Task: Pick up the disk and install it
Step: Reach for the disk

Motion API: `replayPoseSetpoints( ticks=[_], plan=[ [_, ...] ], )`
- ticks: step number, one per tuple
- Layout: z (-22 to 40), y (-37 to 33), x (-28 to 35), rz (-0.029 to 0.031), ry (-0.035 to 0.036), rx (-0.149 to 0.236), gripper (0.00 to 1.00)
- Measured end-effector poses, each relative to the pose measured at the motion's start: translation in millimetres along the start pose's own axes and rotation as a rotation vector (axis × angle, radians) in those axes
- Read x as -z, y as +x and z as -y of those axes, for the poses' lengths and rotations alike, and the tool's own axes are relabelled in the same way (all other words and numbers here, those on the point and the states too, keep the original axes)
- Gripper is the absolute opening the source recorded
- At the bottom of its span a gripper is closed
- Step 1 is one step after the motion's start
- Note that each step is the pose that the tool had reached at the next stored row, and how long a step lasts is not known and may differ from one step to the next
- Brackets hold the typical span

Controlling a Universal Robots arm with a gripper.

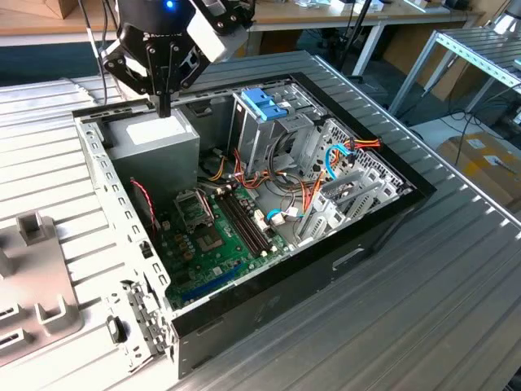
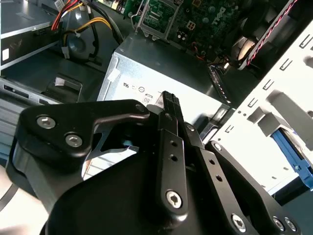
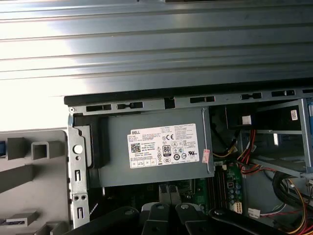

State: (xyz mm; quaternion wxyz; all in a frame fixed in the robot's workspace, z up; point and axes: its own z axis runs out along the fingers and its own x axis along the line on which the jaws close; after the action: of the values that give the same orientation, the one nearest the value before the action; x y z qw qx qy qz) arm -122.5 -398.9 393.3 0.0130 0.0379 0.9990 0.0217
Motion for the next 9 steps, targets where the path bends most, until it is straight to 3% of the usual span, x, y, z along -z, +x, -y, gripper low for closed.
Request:
replayPoseSetpoints(
  ticks=[9],
  plan=[
    [0.4, 4.7, 0.1, 0.0001, -0.0001, 0.000, 0.11]
  ],
)
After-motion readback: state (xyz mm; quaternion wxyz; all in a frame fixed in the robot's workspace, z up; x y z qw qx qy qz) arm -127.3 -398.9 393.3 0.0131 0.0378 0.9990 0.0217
